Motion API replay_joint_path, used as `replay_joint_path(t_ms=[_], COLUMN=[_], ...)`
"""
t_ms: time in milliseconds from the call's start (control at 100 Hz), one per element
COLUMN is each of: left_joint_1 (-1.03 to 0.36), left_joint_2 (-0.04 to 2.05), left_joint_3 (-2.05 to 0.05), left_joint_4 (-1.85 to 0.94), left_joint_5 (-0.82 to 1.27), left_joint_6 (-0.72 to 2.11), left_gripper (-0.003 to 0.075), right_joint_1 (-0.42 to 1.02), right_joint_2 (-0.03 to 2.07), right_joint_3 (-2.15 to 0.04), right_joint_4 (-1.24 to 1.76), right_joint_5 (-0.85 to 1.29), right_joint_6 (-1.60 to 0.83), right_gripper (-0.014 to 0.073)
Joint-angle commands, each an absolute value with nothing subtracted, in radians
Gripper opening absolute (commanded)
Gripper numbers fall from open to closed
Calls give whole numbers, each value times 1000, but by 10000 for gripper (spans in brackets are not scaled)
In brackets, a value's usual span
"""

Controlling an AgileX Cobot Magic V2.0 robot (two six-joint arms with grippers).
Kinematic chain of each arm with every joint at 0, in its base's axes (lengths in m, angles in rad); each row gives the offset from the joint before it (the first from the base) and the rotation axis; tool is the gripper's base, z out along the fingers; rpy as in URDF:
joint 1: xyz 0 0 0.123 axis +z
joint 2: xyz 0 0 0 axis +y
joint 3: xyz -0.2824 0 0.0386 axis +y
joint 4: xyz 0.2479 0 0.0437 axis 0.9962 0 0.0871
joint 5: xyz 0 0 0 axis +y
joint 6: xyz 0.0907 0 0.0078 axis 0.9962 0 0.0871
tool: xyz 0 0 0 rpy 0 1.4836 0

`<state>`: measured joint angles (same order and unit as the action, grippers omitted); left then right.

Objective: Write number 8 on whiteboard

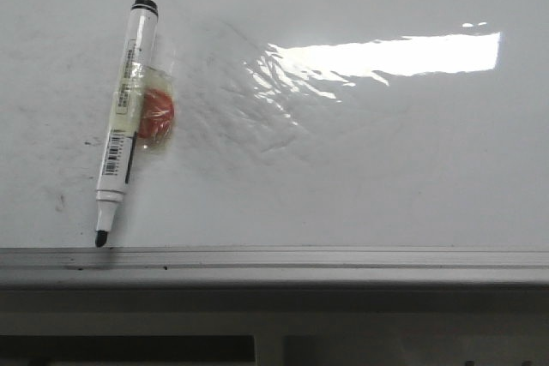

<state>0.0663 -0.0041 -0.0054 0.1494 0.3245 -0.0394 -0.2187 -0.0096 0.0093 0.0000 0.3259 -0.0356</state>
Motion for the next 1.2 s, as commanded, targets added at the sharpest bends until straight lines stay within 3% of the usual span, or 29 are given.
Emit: replay_joint_path(t_ms=[0, 410, 750, 969, 1189], left_joint_1=[63, 63, 63, 60, 58], left_joint_2=[-32, -32, -32, -5, 146], left_joint_3=[33, 33, 33, -34, -204], left_joint_4=[161, 159, 128, 79, 87], left_joint_5=[239, 116, 42, 50, 171], left_joint_6=[-42, -42, -42, -42, -24], left_gripper=[-20, -20, -20, -21, -20], right_joint_1=[-223, -223, -223, -222, -222], right_joint_2=[-31, -31, -31, -13, 135], right_joint_3=[24, 24, 18, -60, -183], right_joint_4=[0, 151, 174, 174, 174], right_joint_5=[287, 77, 44, 181, 322], right_joint_6=[-39, -28, -28, -28, -28], right_gripper=[-63, -63, -63, -63, -63])
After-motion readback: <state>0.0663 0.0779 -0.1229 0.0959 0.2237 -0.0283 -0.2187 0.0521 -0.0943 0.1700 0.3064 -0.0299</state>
